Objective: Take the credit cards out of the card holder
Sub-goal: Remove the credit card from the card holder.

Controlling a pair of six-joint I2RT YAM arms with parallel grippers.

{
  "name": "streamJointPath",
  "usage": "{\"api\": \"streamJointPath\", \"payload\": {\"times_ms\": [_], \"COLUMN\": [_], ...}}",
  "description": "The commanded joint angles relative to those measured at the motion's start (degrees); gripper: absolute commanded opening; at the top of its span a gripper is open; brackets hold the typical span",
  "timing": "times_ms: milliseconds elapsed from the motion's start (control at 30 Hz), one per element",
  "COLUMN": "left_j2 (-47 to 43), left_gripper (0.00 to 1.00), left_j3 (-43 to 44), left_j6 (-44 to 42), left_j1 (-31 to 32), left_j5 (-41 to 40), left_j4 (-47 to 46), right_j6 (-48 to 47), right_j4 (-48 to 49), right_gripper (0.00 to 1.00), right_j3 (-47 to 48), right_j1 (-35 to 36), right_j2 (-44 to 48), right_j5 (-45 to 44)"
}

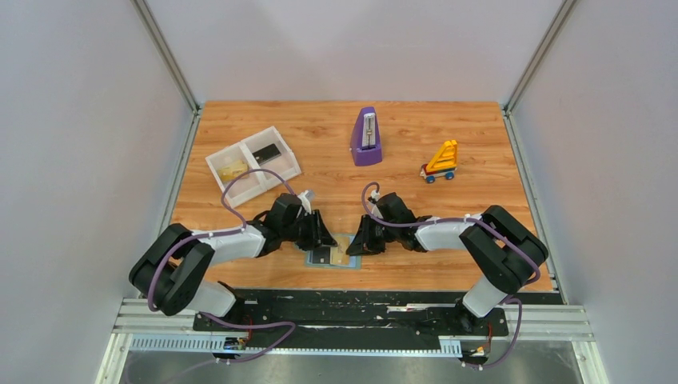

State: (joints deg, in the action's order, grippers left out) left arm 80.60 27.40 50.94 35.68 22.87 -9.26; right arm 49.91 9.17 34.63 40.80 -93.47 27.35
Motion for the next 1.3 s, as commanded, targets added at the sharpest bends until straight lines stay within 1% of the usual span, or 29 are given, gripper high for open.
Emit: {"api": "streamJointPath", "payload": {"times_ms": [0, 300, 367, 433, 467, 533, 600, 667, 833, 967, 1067, 1133, 1267], "left_j2": [0.49, 0.37, 0.40, 0.17, 0.00, -0.94, -2.89, -5.60, -13.82, -18.56, -21.22, -22.13, -23.13], "left_gripper": [0.39, 0.32, 0.27, 0.18, 0.10, 0.01, 0.00, 0.00, 0.00, 0.00, 0.00, 0.00, 0.00], "left_j3": [-1.07, -2.65, -2.66, -2.48, -2.40, -2.40, -2.25, -1.64, 1.78, 3.84, 5.34, 6.52, 9.05], "left_j6": [1.35, 3.32, 3.72, 3.97, 4.14, 4.58, 4.53, 4.07, 0.80, -0.83, -2.28, -3.73, -6.92], "left_j1": [-0.07, -0.08, -0.05, -0.07, -0.08, -0.05, -0.06, -0.13, -0.15, -0.10, -0.10, -0.14, -0.10], "left_j5": [2.20, 3.62, 4.28, 4.53, 4.54, 3.91, 2.19, -0.79, -9.25, -12.60, -12.27, -10.09, 0.02], "left_j4": [-4.60, -8.71, -9.13, -9.21, -9.21, -7.97, -5.11, -0.23, 15.32, 21.88, 24.46, 24.96, 25.53], "right_j6": [-1.05, -0.88, -0.86, -0.87, -0.93, -1.03, -1.28, -1.57, -3.04, -5.93, -10.26, -13.42, -18.13], "right_j4": [-2.14, -2.14, -2.14, -2.36, -2.56, -3.02, -3.46, -4.03, -5.57, -6.60, -8.78, -11.35, -14.94], "right_gripper": [0.15, 0.15, 0.15, 0.15, 0.15, 0.15, 0.15, 0.15, 0.15, 0.18, 0.22, 0.27, 0.36], "right_j3": [-1.67, -2.02, -2.18, -2.12, -2.04, -1.86, -1.61, -1.31, 0.02, 1.84, 4.55, 6.17, 8.65], "right_j1": [-0.01, -0.02, -0.03, -0.01, -0.01, -0.06, -0.10, -0.10, -0.10, -0.10, -0.11, -0.15, -0.34], "right_j2": [-0.79, -0.64, -0.35, -0.15, -0.09, 0.04, 0.19, 0.43, 1.35, 3.63, 6.95, 9.83, 14.88], "right_j5": [-2.71, -2.83, -2.90, -3.07, -3.17, -3.37, -3.61, -3.77, -3.86, -2.89, -1.48, -0.32, 4.23]}}
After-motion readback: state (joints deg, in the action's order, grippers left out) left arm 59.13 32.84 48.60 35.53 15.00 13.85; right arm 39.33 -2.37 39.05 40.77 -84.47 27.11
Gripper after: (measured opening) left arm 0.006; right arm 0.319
